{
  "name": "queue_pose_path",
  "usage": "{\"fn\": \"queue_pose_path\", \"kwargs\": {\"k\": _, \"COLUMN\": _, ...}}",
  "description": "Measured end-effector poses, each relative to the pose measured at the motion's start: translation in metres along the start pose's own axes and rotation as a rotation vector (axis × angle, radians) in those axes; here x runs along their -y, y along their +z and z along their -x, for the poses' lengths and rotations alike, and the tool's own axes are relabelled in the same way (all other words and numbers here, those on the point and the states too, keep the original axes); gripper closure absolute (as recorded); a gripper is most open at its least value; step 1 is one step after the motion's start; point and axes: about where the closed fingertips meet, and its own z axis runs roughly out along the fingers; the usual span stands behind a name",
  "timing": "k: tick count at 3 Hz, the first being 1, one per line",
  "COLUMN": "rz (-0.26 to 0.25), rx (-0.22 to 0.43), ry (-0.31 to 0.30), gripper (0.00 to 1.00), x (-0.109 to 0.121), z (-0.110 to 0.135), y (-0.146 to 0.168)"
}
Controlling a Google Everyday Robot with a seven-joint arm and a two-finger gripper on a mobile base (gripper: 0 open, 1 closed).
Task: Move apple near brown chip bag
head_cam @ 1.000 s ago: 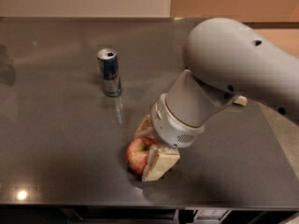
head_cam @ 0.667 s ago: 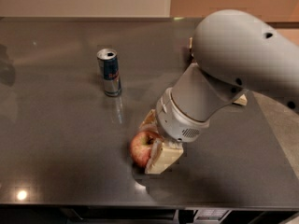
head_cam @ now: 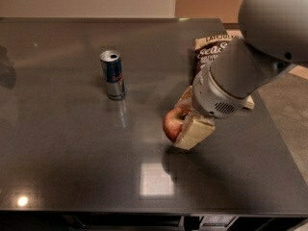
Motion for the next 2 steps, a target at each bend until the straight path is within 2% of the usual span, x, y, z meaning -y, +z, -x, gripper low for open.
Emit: {"fn": "queue_pose_path", "kwargs": {"k": 2, "rz": -0.108, "rx": -0.093, "ry": 0.186, "gripper": 1.00, "x": 0.027, "z": -0.065, "y": -0.001}}
